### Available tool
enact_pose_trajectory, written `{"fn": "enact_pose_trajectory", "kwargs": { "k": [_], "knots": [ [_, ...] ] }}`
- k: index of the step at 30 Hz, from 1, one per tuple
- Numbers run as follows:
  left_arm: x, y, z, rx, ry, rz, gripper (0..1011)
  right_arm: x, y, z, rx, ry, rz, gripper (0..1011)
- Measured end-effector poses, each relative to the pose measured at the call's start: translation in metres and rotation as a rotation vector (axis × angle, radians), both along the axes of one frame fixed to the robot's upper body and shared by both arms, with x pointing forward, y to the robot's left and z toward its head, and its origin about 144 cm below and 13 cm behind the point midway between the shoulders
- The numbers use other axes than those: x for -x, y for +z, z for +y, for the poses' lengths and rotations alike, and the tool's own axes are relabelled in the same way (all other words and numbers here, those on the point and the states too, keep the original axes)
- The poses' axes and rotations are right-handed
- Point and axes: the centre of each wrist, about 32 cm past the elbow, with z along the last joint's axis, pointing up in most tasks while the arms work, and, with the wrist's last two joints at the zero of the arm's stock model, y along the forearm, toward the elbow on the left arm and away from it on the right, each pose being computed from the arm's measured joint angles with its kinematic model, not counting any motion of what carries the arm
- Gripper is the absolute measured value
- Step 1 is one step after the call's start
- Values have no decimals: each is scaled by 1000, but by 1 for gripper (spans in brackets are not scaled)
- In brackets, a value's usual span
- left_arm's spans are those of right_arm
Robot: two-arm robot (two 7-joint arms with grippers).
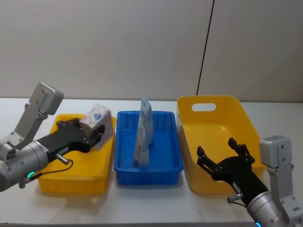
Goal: Bimanual collaborative sorting of washing and personal care products
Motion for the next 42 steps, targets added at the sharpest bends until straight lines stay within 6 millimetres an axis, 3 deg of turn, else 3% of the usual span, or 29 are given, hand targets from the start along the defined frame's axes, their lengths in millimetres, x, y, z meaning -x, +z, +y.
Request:
{"fn": "enact_pose_trajectory", "kwargs": {
  "k": [20, 42],
  "knots": [
    [-7, -10, -14, 55, -178, 77, 413, 0, 0, 0, 0, 0, 0, 1000],
    [-5, -10, -13, 50, -273, 70, 413, 0, 0, 0, 0, 0, 0, 1000]
  ]
}}
